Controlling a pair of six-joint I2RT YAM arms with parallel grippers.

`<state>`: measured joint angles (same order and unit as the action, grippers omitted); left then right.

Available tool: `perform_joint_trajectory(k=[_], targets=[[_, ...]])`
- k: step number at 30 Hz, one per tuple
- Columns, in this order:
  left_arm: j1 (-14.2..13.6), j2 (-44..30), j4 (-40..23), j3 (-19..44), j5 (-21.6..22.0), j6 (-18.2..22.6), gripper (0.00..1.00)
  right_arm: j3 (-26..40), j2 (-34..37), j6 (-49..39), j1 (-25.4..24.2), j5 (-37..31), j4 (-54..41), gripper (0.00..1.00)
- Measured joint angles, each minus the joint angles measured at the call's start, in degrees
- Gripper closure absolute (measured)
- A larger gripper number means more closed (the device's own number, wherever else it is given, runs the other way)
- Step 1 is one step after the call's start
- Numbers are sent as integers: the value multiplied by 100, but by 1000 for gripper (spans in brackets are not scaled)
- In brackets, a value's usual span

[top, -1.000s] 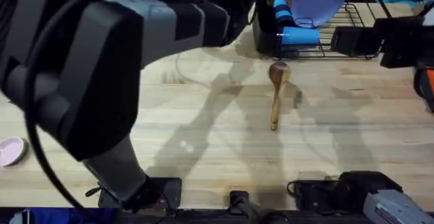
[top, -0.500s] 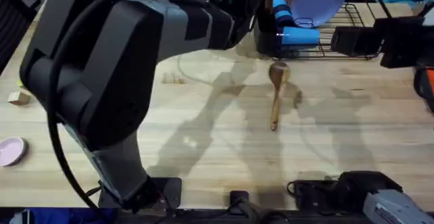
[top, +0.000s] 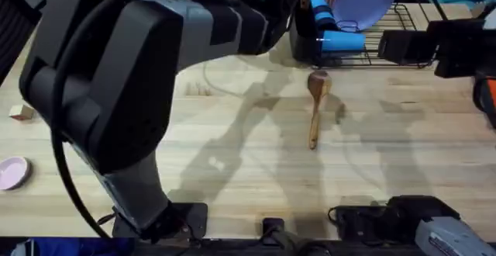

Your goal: Pick up the spoon on the table one by one and put them onto the rack

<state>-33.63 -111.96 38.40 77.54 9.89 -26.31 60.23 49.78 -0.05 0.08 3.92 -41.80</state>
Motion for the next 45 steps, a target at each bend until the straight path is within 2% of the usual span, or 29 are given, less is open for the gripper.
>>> perform_joint_trajectory(k=[8, 9, 11, 25, 45], targets=[[0, 0, -205, -2, 0, 75, 960, 0, 0, 2, 0, 0, 0, 6], [1, 0, -633, -2, 0, 91, 960, 0, 0, 2, 0, 0, 0, 6], [2, 0, -859, -2, 0, 93, 959, 0, 0, 2, 0, 0, 0, 6], [0, 0, -1993, -2, -21, 90, 959, 0, 0, -1, 0, 0, 0, 6], [2, 0, -2303, 0, -17, 89, 953, 0, 0, 2, 0, 2, 0, 6]])
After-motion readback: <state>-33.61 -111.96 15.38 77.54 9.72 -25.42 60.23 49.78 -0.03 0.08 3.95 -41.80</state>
